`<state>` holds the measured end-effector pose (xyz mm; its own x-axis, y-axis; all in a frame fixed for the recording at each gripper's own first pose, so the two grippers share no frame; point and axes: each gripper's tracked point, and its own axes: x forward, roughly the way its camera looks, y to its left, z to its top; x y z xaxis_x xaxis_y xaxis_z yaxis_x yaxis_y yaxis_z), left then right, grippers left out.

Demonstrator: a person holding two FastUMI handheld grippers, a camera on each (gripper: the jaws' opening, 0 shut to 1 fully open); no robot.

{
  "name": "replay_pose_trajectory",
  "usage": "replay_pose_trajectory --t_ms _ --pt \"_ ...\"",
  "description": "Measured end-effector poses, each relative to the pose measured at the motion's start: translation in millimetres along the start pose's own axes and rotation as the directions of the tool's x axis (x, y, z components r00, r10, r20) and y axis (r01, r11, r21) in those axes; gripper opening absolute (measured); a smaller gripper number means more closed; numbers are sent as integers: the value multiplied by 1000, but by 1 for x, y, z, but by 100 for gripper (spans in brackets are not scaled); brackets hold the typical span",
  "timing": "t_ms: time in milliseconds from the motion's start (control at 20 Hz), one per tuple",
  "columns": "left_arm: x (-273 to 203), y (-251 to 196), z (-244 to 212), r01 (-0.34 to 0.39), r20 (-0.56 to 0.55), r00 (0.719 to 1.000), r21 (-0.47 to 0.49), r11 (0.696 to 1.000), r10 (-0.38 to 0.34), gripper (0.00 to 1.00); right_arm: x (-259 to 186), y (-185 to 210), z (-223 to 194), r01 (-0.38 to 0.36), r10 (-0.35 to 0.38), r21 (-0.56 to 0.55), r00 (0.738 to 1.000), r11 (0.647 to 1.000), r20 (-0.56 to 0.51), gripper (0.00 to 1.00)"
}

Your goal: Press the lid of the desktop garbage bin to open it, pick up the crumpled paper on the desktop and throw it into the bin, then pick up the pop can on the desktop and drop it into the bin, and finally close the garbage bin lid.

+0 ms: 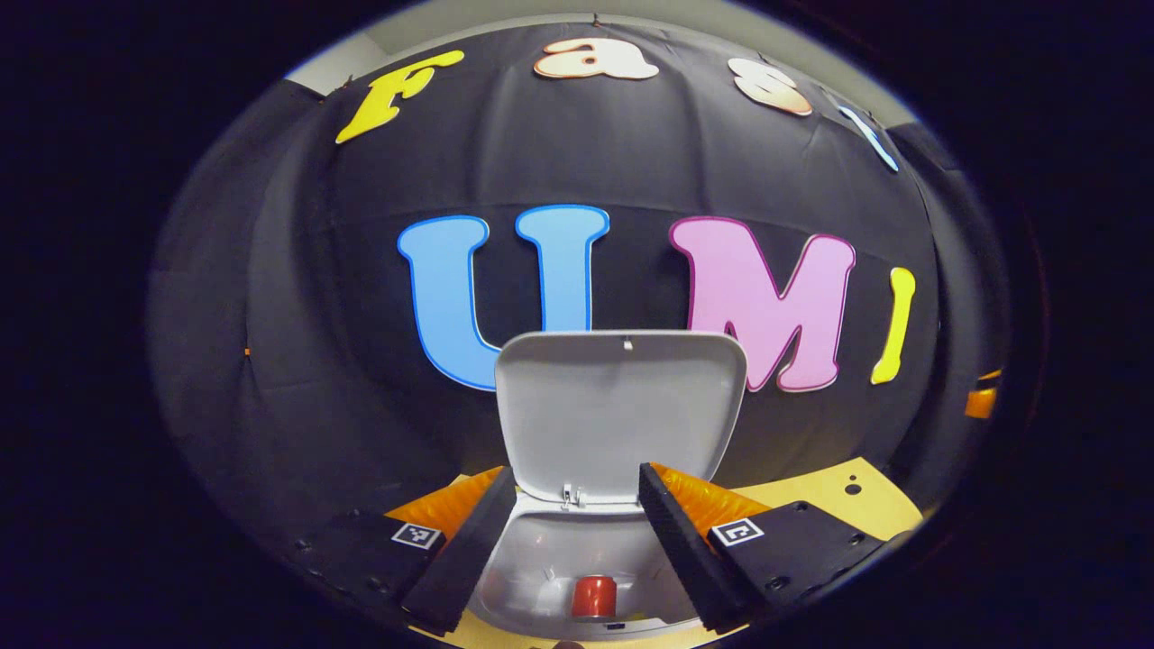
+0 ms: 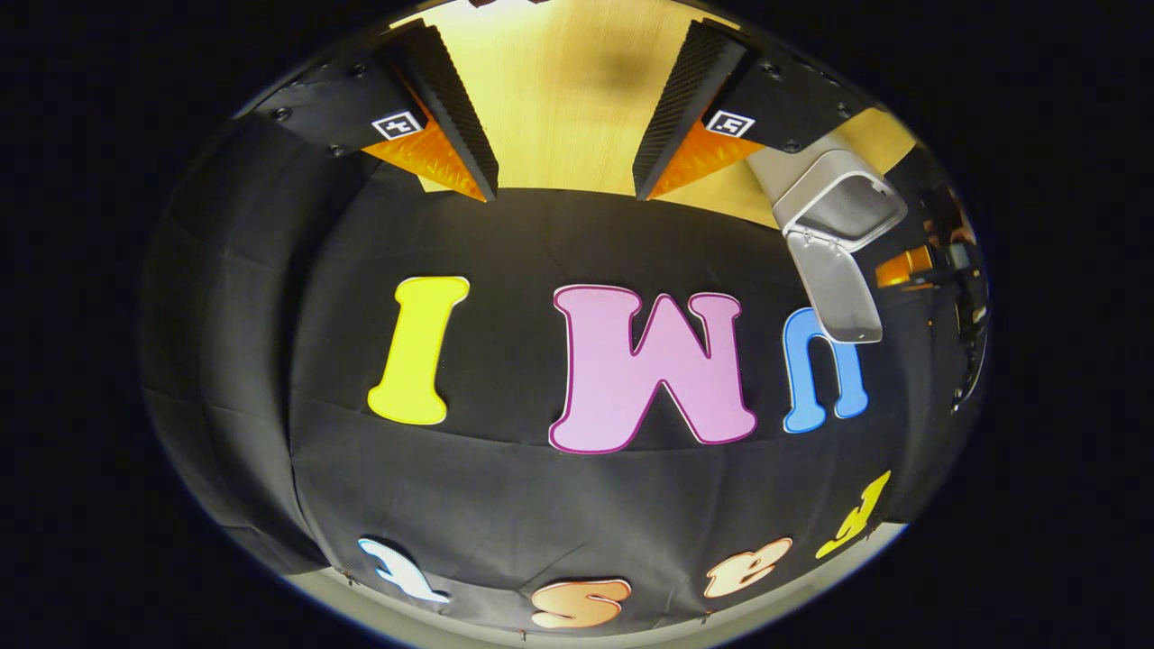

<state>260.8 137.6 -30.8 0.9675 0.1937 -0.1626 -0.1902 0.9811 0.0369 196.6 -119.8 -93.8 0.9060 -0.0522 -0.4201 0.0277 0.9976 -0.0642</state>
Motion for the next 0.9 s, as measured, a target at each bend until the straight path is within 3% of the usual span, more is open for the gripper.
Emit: replay_pose_trajectory --t_ms 250,500,700,800,900 --pt "28 7 64 39 79 996 8 999 -40 93 4 10 -4 -20 21 33 1000 999 -15 97" --pt "61 -14 90 123 95 988 9 992 -123 94 0 26 -30 -48 51 50 997 998 -62 97" --pt "88 -32 90 162 45 985 70 984 -166 94 -7 36 -69 -61 69 63 986 996 -150 97" --pt "94 -47 86 219 14 975 49 975 -220 94 -9 36 -81 -64 76 69 981 996 -179 97" --pt "98 -48 70 229 -50 973 45 972 -226 93 -10 34 -87 -52 68 86 980 995 -187 97"
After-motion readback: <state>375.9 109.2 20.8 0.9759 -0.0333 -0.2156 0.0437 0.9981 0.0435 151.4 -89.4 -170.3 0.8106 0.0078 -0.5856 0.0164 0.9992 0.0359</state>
